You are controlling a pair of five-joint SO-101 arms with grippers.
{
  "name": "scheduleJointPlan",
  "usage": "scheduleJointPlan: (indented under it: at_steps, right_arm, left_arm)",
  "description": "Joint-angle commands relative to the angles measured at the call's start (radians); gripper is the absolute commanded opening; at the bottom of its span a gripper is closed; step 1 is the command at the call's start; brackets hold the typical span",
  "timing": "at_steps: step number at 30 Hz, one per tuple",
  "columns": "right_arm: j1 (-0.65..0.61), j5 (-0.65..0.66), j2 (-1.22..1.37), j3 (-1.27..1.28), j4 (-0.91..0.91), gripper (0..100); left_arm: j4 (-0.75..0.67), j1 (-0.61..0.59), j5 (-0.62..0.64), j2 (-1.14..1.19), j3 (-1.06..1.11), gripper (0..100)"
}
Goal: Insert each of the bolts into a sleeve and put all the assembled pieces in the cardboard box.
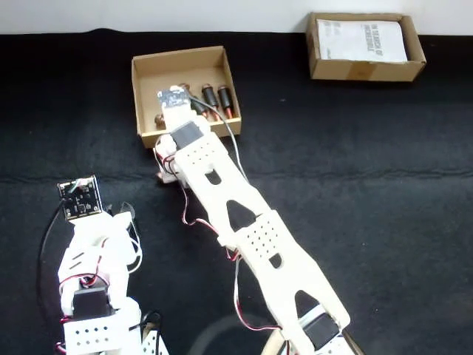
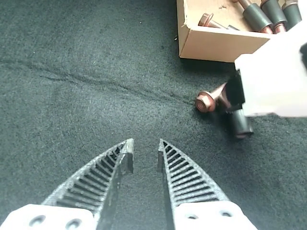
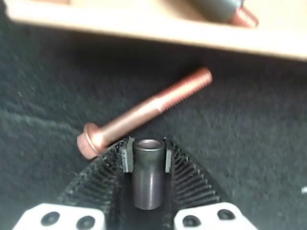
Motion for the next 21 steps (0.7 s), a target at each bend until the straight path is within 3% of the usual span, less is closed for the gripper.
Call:
scheduleJointPlan:
  at_steps: [1,10,18,21]
  right_arm:
    - [0.031,0.0,-0.012,-0.041,0.064,0.6]
    - [0.088,0.002,-0.016,-0.463,0.176,0.6]
    - [0.162,0.005,-0.214,-0.444,0.179,0.6]
    - [0.197,0.091,-0.317,-0.444,0.185,0.6]
  left_arm:
    - [0.003,0.008,0.0,-0.001,0.019,10]
    - [0.005,0.008,0.0,-0.001,0.019,10]
    - [0.005,0.008,0.0,-0.001,0.019,11]
    - [0.005,0.008,0.0,-0.001,0.019,11]
